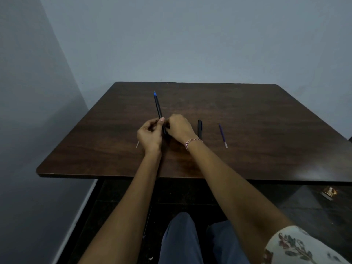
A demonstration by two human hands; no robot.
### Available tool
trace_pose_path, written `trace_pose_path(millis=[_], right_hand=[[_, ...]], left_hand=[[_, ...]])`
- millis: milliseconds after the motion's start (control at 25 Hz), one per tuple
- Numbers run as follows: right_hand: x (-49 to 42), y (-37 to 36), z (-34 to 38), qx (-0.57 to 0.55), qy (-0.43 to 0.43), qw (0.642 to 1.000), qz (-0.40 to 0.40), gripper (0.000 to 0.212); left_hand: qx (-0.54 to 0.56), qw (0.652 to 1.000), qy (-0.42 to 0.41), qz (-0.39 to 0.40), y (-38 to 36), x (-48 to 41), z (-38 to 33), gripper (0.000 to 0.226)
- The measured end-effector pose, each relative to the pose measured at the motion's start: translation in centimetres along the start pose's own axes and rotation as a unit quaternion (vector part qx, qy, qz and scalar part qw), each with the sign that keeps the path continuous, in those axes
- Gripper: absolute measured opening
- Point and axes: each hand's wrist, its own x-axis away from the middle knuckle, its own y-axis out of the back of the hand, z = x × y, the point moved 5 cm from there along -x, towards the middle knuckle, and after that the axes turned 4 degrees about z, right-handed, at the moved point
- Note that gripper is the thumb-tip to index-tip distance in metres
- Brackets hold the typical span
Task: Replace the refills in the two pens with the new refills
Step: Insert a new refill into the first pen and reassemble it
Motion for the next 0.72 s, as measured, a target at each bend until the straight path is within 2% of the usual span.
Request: trace_pose_path(millis=[160, 240, 360, 520, 720], right_hand=[[-0.5, 0.4, -1.0, -0.026, -0.047, 0.998, -0.012, 0.015], [-0.4, 1.1, -1.8, -0.077, -0.045, 0.995, -0.042, 0.014], [1.6, 2.5, -4.5, -0.251, -0.07, 0.954, -0.151, 0.015], [5.3, 3.8, -7.6, -0.251, -0.065, 0.925, -0.278, 0.028], [6.6, 4.1, -9.0, -0.351, -0.06, 0.872, -0.337, 0.041]], left_hand=[[0.004, 1.0, -0.003, 0.017, -0.2, 0.1, -0.1, 0.009], [-0.007, 0.999, -0.008, 0.037, -0.5, 0.2, -0.2, 0.011], [-0.053, 0.994, -0.001, 0.096, -1.6, 0.6, -0.3, 0.012], [-0.116, 0.977, 0.003, 0.178, -3.0, 1.0, -0.1, 0.01], [-0.171, 0.96, 0.006, 0.223, -3.3, 1.4, -0.2, 0.009]])
